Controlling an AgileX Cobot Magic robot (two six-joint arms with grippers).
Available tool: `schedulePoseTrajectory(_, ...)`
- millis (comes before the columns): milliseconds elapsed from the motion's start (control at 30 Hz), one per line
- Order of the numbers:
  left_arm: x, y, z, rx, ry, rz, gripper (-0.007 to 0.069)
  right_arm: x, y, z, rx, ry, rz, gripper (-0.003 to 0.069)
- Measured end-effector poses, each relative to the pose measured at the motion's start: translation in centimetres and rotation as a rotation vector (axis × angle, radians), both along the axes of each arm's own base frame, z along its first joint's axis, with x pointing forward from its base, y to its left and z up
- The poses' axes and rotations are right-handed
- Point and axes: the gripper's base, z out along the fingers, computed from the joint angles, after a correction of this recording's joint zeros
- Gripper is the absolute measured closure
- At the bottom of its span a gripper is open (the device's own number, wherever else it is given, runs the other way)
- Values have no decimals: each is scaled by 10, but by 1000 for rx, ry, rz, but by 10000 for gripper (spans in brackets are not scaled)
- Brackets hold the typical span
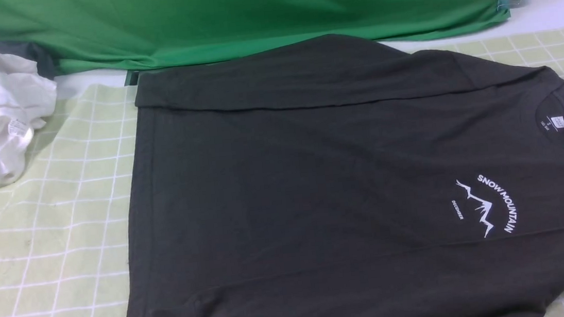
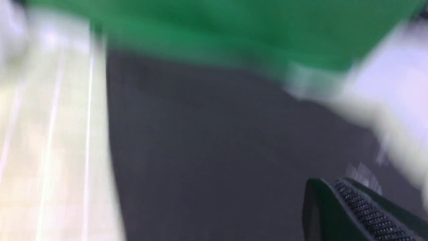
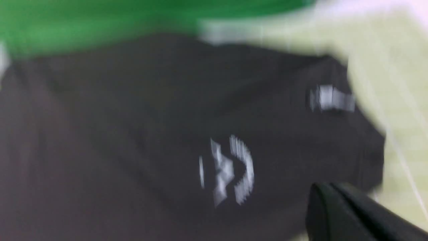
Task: Fold a long-sleeved shirt over a green coffee tablecloth.
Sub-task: 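Grasp the left edge of the dark T-shirt lying flat on the table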
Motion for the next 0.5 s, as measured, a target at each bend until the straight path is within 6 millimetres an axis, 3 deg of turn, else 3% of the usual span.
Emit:
schedulePoseTrajectory(167,51,-2,-67,58,414,-111,575,25,2,-11,-90,252,81,659)
schedulePoseTrajectory(200,62,-3,-92,61,524,-141,564,32,2,-17,-111,307,103,657)
schedulePoseTrajectory(300,79,-4,-125,63,656,-184,540,43,3,-27,-147,396,148,652)
schedulePoseTrajectory(500,99,-3,-151,56,723,-164,496,52,4,-32,-153,429,157,641)
